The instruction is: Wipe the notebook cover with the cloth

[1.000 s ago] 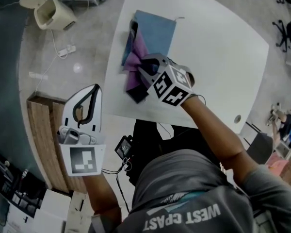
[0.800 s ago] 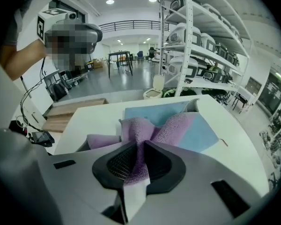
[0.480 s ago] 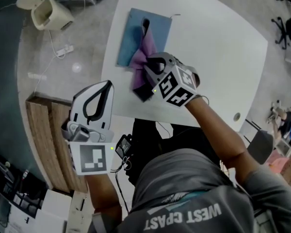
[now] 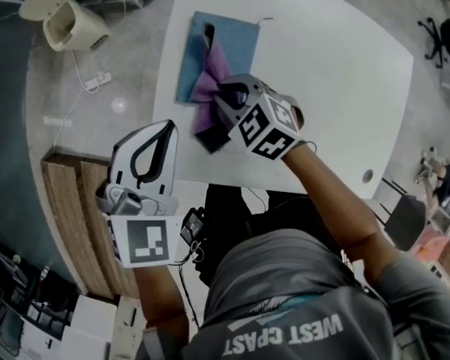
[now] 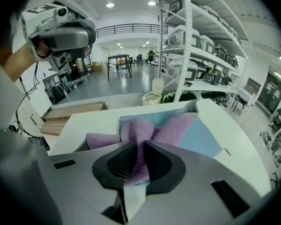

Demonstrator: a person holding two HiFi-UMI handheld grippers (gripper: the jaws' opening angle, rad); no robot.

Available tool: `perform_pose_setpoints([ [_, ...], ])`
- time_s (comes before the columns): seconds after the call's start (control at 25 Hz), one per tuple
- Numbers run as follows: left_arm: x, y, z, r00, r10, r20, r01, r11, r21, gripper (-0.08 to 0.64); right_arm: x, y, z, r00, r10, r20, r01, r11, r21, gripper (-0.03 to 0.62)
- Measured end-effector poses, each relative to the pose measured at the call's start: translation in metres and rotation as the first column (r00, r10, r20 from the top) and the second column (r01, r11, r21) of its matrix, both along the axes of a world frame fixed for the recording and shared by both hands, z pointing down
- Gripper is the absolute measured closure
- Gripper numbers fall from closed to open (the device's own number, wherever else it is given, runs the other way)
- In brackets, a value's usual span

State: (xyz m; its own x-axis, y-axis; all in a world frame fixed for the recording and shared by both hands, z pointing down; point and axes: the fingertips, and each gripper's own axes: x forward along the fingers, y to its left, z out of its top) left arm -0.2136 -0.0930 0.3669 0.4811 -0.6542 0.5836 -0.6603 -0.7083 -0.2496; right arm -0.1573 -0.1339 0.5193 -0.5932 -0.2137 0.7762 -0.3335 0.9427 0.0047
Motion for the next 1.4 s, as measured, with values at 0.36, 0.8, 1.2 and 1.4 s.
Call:
perform_pose_setpoints([
  [0.36,-0.001,-0.020,0.002,1.000,0.020,0.014,-0.020,1.000,0.018,0.560,0.035,-0.009,-0.001,0.997,0.069,-0.033,-0.070,0.998,-0.002,0.520],
  [0.8,-0.014,-0.034,0.003,0.999,0.001,0.043,-0.002,1.000,0.027,0.560,-0.036,-0.024,-0.003,0.999,-0.017,0.051,0.018,1.000,-0.007,0.520],
  [1.2,-0.013,-0.046,0.002,0.999,0.006,0.033,-0.008,0.999,0.039,0.560,0.067,-0.031,-0.005,0.988,0.146,-0.049,-0.147,0.989,-0.011,0.520],
  [1.4,-0.013,-0.048,0.005,0.999,0.013,0.034,-0.014,0.999,0.031,0.560,0.029,-0.042,-0.003,0.994,0.110,-0.020,-0.110,0.994,-0.008,0.520],
])
